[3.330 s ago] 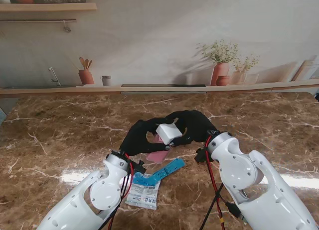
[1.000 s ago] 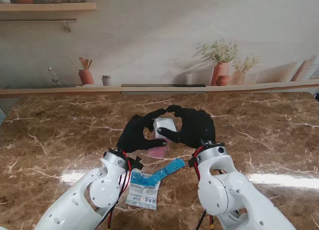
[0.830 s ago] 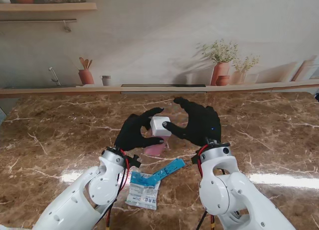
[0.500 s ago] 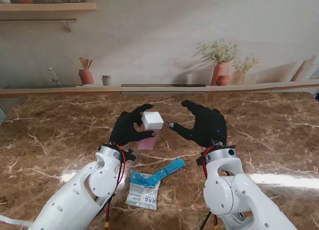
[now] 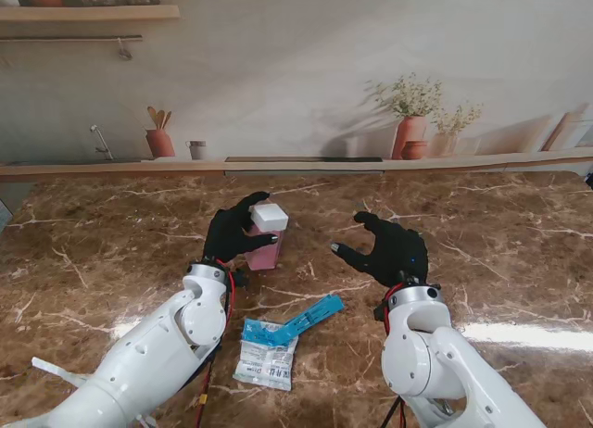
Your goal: Fill the seasoning bottle
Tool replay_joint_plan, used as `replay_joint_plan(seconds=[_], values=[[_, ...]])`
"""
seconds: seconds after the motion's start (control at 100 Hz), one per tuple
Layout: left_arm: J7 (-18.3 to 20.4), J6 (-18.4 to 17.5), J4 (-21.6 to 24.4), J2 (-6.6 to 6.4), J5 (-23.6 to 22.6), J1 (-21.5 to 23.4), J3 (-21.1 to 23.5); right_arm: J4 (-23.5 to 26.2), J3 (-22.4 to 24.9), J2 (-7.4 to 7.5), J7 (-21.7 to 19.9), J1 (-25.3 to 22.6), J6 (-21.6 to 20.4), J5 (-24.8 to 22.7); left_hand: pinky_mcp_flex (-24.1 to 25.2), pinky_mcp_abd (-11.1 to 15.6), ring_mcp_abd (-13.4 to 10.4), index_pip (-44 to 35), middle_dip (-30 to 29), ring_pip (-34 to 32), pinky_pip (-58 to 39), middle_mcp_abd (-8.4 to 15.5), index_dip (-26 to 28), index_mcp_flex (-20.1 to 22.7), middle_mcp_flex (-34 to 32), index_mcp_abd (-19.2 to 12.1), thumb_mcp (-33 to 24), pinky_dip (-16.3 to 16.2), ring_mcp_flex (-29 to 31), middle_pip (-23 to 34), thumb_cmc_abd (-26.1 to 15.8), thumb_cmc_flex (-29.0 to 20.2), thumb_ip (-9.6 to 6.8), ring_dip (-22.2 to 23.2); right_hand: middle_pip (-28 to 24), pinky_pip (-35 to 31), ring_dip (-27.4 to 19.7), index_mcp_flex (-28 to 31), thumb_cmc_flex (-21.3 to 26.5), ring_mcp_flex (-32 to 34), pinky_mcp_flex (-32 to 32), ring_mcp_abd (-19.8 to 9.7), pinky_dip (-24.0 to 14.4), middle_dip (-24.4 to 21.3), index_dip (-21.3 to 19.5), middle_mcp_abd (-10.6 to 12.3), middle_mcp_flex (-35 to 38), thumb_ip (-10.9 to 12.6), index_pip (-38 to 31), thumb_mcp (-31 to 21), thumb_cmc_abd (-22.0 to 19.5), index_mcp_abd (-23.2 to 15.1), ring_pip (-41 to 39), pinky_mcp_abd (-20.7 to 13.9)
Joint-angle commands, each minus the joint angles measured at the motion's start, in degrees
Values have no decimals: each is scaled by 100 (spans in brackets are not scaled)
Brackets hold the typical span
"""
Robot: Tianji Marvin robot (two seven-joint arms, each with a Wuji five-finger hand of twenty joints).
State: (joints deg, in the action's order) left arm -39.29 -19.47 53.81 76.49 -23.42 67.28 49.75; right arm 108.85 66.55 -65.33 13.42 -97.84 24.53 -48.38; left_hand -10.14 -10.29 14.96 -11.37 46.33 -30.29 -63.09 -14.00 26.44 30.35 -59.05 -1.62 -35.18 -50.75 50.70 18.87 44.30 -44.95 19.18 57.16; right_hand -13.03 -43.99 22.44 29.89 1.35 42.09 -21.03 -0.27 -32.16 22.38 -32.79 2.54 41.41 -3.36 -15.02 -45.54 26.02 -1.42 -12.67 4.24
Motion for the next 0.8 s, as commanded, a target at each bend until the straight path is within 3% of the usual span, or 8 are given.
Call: replay_joint_plan(seconds=[0.0, 0.19, 0.37, 0.41, 0.73, 0.79], values=[[-111, -39, -93, 138, 58, -124, -44, -117, -1, -14, -103, -23, 60, 76, 139, 643, -336, -3422, 344, -339, -134, 2193, 112, 66, -397, -287, -1843, 1, 116, 991, -1036, -1270, -626, 115, 51, 68, -58, 89, 28, -103, 73, -68, 115, -92, 61, 89, 29, 261, -40, 3, 8, -129, 0, -105], [-318, -148, -784, 355, 254, -424, -224, -231, -11, -9, -167, 41, 54, 159, 232, 653, -346, -3631, 270, -240, -79, 2139, 219, 116, -340, -497, -1846, 31, 10, 878, -988, -1302, -649, 60, 26, 41, -37, 96, 56, -101, 81, -56, 123, -82, 68, 85, 40, 261, -49, -11, 11, -137, -29, -106], [-283, -178, -1091, 460, 481, -527, -240, -309, -25, -18, -146, 82, 41, 206, 261, 658, -371, -3732, 208, -152, -41, 2072, 278, 73, -299, -534, -1846, 61, -35, 760, -925, -1327, -681, 19, 16, 22, -20, 100, 98, -95, 88, -61, 126, -74, 73, 72, 37, 261, -56, 1, -4, -148, -49, -103], [-263, -174, -1132, 474, 532, -531, -233, -326, -29, -20, -142, 90, 37, 219, 289, 657, -376, -3722, 169, -107, -20, 2167, 277, 38, -254, -545, -1859, 72, -81, 706, -913, -1312, -698, -1, 16, 18, -18, 102, 107, -98, 89, -63, 127, -74, 73, 74, 32, 261, -59, 7, -2, -145, -50, -101], [-80, -244, -1486, 517, 708, -549, -241, -409, -51, -26, -122, 122, -15, 277, 447, 704, -497, -3617, -158, 76, 189, 1984, 243, -177, 66, -522, -2009, 230, -430, 79, -635, -921, -752, -265, 15, 16, -11, 81, 157, -119, 108, -66, 139, -70, 85, 79, 11, 264, -56, 40, -6, -151, -49, -104], [-37, -246, -1494, 499, 704, -534, -234, -418, -55, -31, -104, 124, -18, 286, 479, 718, -533, -3602, -417, -2, 219, 1963, 233, -218, 274, -515, -2162, 269, -538, 202, -598, -745, -721, -439, 13, 18, -10, 75, 155, -121, 111, -69, 141, -68, 87, 76, 9, 265, -55, 44, -6, -150, -49, -101]])
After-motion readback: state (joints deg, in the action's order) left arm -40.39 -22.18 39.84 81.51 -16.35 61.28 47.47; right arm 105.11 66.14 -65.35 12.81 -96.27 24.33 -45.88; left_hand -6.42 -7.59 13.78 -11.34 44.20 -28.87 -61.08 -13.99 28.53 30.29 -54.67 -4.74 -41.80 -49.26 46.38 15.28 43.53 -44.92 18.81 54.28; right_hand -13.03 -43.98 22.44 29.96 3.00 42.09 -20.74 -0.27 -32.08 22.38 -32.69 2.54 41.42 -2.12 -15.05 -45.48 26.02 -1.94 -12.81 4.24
